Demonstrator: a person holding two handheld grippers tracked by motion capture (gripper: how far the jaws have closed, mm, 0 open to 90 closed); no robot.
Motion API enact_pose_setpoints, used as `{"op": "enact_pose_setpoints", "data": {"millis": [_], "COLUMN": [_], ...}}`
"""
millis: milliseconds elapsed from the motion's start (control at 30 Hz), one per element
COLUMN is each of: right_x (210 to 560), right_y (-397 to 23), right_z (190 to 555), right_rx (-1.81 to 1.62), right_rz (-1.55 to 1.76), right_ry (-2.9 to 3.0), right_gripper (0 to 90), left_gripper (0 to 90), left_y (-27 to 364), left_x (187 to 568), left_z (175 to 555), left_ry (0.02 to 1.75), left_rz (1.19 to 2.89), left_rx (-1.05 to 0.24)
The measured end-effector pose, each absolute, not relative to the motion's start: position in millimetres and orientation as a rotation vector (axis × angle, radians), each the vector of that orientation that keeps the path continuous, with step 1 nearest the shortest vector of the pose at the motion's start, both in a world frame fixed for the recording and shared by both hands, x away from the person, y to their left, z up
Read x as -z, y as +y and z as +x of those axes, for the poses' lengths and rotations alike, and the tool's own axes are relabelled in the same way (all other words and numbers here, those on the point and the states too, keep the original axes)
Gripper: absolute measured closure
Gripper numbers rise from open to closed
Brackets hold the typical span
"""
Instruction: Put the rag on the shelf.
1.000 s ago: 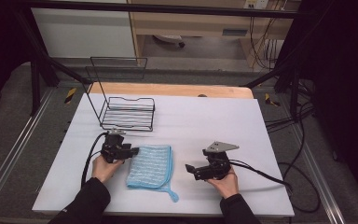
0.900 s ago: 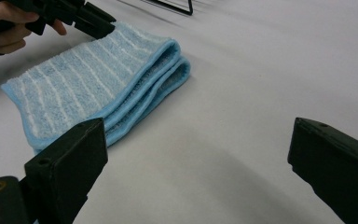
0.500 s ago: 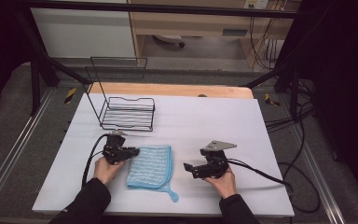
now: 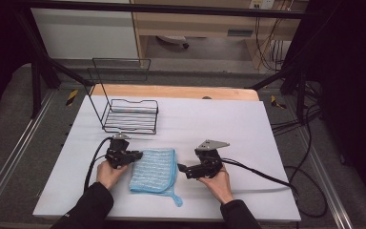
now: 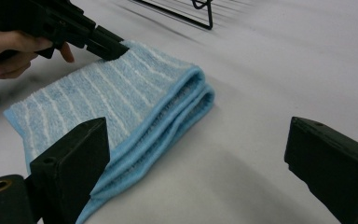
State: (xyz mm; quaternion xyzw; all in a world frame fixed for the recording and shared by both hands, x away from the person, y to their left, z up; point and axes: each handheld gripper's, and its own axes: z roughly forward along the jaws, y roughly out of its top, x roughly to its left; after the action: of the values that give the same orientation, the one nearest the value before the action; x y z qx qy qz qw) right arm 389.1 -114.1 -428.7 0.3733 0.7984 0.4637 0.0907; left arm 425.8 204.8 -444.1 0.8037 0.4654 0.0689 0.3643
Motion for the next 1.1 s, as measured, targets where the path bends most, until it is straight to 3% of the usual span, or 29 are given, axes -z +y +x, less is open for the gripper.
{"op": "enact_pose_setpoints", "data": {"millis": [400, 667, 1100], "right_x": [434.4, 444.6, 453.9], "right_y": [-82.3, -71.9, -69.5], "right_z": [413.4, 427.8, 432.7], "right_rx": [-1.356, -1.32, -1.296], "right_rz": [1.164, 1.226, 1.26], "right_ry": [2.359, 2.381, 2.457], "right_gripper": [10.8, 23.5, 51.8], "left_gripper": [80.8, 80.8, 80.7], "left_y": [204.1, 204.6, 204.7], "left_x": [444.2, 444.4, 444.5], "left_z": [425.1, 425.5, 425.5], "left_ry": [1.185, 1.183, 1.176], "left_rz": [2.074, 2.072, 2.076], "left_rx": [-0.191, -0.187, -0.189]}}
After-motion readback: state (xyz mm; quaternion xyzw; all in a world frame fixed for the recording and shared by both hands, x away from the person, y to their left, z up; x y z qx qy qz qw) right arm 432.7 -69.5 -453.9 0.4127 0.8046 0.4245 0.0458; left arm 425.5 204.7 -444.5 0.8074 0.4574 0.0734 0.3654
